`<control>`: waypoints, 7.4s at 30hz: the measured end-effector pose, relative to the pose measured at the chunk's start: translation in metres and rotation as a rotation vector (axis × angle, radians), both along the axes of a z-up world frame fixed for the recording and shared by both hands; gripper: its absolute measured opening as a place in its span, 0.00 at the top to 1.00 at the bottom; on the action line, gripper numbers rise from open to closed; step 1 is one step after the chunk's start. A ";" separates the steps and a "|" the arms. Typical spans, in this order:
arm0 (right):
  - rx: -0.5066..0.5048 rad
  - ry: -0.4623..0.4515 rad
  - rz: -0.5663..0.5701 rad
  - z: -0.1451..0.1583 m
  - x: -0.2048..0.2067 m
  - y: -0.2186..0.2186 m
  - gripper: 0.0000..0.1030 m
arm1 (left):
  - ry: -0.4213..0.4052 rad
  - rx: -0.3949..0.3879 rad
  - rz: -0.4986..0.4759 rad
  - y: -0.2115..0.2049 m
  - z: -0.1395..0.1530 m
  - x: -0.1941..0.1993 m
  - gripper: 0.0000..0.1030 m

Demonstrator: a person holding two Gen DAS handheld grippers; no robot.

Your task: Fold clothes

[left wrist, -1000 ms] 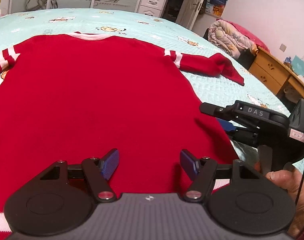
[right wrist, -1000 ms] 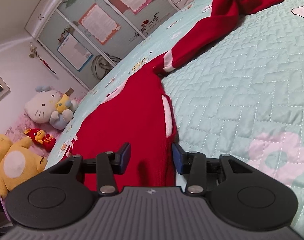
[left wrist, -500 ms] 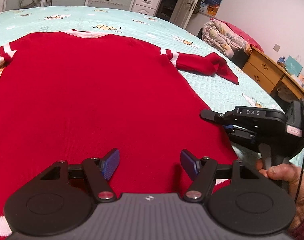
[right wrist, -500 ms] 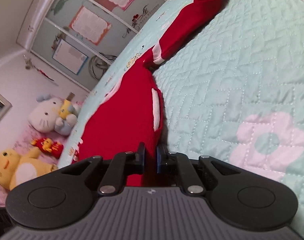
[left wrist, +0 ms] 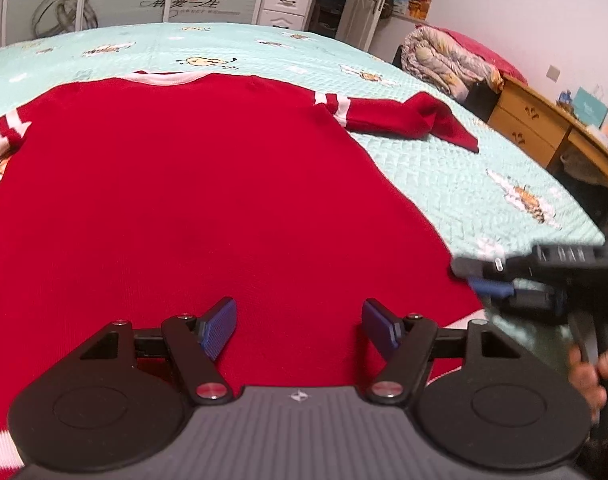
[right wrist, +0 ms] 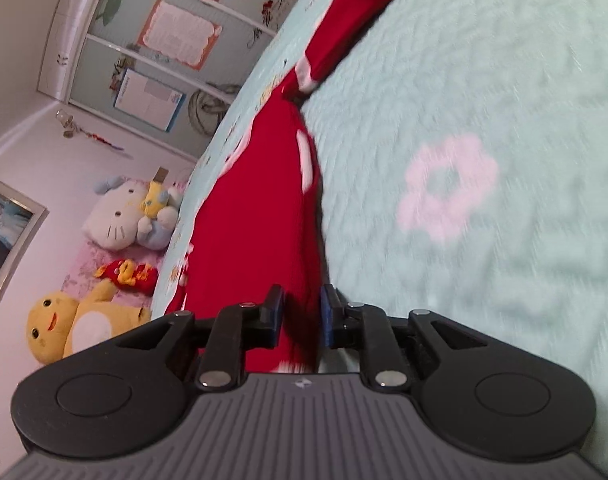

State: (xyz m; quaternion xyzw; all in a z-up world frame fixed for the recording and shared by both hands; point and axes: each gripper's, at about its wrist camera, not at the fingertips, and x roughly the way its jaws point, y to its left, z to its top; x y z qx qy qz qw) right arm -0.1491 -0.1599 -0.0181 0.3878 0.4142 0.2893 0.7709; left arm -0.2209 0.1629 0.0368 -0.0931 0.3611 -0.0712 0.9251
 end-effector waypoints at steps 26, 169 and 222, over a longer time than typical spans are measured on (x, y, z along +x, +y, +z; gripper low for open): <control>-0.018 0.041 0.124 0.000 -0.037 0.007 0.97 | -0.019 -0.133 0.261 0.112 0.013 -0.094 0.33; -0.330 -0.413 -0.694 0.075 0.202 -0.200 0.94 | -0.173 0.201 0.300 0.012 -0.022 0.136 0.20; -0.572 -0.451 -0.147 0.036 0.269 -0.032 0.84 | -0.249 -0.348 0.404 -0.018 -0.029 0.251 0.31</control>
